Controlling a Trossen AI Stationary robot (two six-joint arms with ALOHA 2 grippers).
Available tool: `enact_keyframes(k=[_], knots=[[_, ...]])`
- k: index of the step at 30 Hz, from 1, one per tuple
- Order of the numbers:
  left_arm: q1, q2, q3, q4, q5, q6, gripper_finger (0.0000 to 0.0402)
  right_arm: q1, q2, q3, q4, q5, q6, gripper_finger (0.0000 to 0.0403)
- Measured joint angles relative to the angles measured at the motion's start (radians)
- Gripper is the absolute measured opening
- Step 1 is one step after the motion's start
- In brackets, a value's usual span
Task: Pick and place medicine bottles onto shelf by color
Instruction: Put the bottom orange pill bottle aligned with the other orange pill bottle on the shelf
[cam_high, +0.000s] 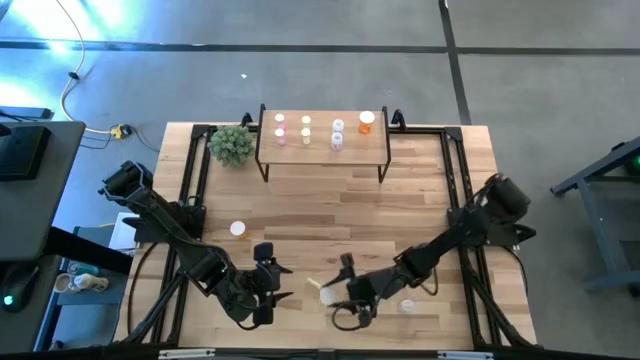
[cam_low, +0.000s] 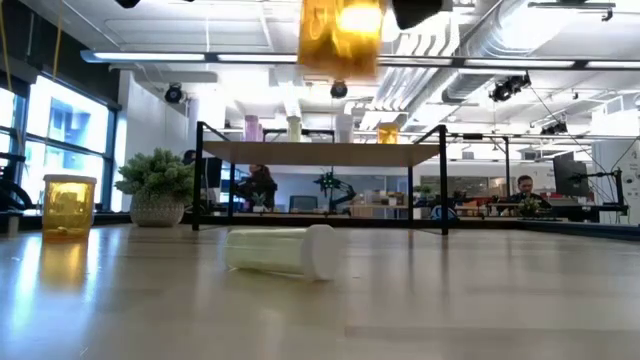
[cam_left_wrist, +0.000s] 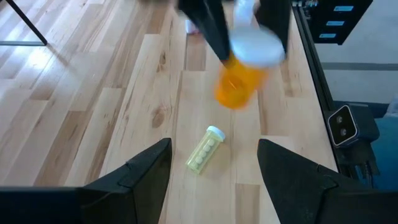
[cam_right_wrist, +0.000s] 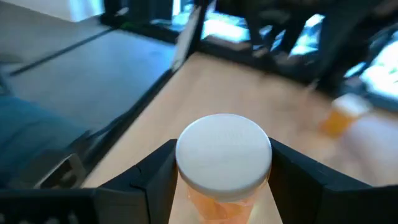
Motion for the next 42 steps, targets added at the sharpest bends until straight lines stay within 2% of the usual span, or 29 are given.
enact_keyframes(k=[7,11,14,17,22,24,29,33,37,42], knots=[[0.000,0.000,0.000,-0.001,0.000,0.000,0.0227,-0.020,-0.232,0.000,-0.084,0.205,-0.174,0.0205],[0.000,0.000,0.000,-0.001,0.000,0.000,0.0227,-0.049,-0.348,0.000,-0.086,0.360,-0.278,0.0205],[0.000,0.000,0.000,0.000,0.000,0.000,0.0227,-0.091,-0.424,0.000,-0.087,0.462,-0.346,0.0205],[0.000,0.000,0.000,0.000,0.000,0.000,0.0227,-0.153,-0.496,0.000,-0.089,0.506,-0.380,0.0205],[0.000,0.001,0.000,-0.001,0.000,0.000,0.0227,-0.311,-0.594,0.000,-0.091,0.544,-0.389,0.0205],[0.000,0.001,0.000,-0.001,0.000,0.000,0.0227,-0.392,-0.618,0.000,-0.104,0.554,-0.346,0.0205],[0.000,0.001,0.000,-0.001,0.000,0.000,0.0227,-0.584,-0.647,0.000,-0.229,0.539,-0.146,0.0205],[0.000,0.001,0.000,-0.002,0.000,0.001,0.0227,-0.703,-0.643,0.000,-0.376,0.450,0.023,0.0205],[0.000,0.001,0.000,-0.002,0.000,0.007,0.0227,-0.773,-0.640,0.000,-0.462,0.384,0.132,0.0205],[0.000,0.001,0.000,-0.002,0.000,0.007,0.0227,-0.789,-0.641,0.000,-0.500,0.352,0.178,0.0205]])
